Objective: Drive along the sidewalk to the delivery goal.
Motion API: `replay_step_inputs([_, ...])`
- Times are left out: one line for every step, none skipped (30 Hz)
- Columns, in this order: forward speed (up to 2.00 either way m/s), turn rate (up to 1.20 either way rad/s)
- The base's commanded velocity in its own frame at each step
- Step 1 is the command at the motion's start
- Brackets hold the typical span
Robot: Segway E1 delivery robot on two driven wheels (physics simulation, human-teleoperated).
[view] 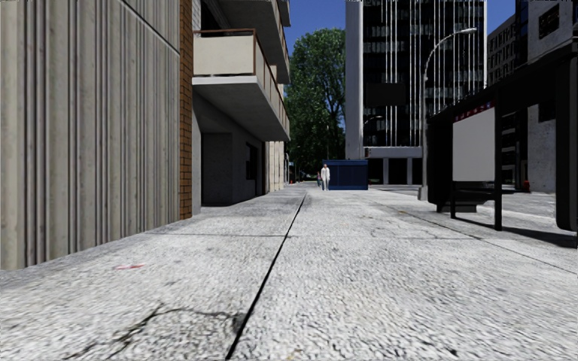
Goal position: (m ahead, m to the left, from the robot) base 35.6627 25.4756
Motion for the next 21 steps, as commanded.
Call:
replay_step_inputs([2.00, 0.18])
replay_step_inputs([2.00, 0.17])
replay_step_inputs([2.00, 0.17])
replay_step_inputs([2.00, 0.17])
replay_step_inputs([2.00, 0.14])
replay_step_inputs([2.00, 0.06])
replay_step_inputs([2.00, 0.00])
replay_step_inputs([2.00, 0.00])
replay_step_inputs([2.00, 0.00])
replay_step_inputs([2.00, 0.00])
replay_step_inputs([2.00, 0.00])
replay_step_inputs([2.00, 0.00])
replay_step_inputs([2.00, 0.00])
replay_step_inputs([2.00, 0.00])
replay_step_inputs([2.00, 0.00])
replay_step_inputs([2.00, 0.00])
replay_step_inputs([2.00, 0.00])
replay_step_inputs([2.00, 0.00])
replay_step_inputs([2.00, 0.02])
replay_step_inputs([2.00, 0.02])
replay_step_inputs([2.00, 0.08])
